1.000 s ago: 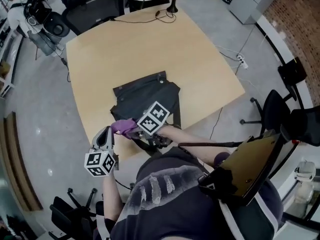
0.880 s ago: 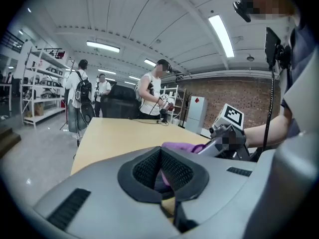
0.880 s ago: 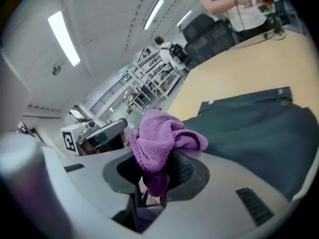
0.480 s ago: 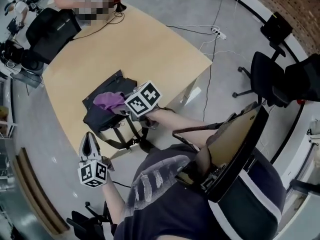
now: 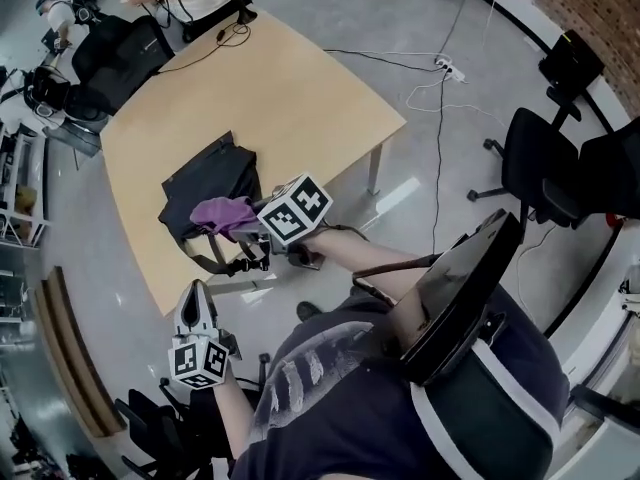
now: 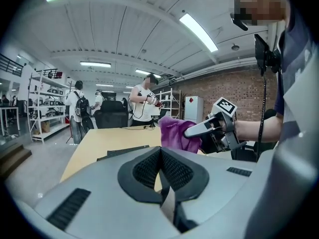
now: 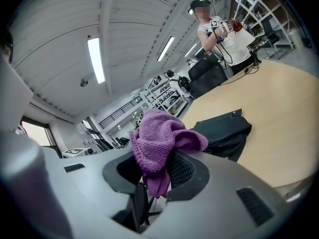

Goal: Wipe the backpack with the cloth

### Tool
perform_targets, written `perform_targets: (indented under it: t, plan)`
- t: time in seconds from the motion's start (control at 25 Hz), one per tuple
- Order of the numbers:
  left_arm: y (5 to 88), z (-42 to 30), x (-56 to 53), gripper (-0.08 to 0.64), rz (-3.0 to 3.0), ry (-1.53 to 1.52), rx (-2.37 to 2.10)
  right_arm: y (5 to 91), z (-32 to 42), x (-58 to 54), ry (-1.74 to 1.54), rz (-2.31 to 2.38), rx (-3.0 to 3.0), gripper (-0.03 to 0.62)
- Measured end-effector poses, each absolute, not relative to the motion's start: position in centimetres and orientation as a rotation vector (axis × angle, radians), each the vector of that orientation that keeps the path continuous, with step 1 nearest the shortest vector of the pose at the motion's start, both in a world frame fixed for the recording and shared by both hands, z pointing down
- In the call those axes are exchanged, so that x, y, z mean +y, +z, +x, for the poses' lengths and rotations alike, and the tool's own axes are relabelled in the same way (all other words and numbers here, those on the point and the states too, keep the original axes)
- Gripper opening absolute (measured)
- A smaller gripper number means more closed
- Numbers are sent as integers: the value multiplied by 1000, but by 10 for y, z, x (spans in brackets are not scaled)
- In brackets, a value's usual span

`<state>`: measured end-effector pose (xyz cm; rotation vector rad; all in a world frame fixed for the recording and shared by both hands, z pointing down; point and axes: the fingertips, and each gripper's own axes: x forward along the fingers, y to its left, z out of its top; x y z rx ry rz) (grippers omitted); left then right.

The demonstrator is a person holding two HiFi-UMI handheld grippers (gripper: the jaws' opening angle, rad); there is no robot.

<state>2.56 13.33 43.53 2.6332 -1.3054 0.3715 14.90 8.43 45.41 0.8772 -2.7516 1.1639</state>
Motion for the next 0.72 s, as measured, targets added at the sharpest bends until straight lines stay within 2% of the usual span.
perform_targets:
  t: [0.28, 0.6, 0.72]
  plan:
    - [429, 12, 179, 8, 2632, 336, -1312, 449, 132, 130, 1163, 832, -2752, 107]
    - [443, -65, 225, 8, 2590, 252, -1290, 460, 64, 167, 1057, 822, -2698, 107]
    - [448, -72, 247, 8, 2623, 222, -1249, 458, 49, 194, 946, 817, -2718, 107]
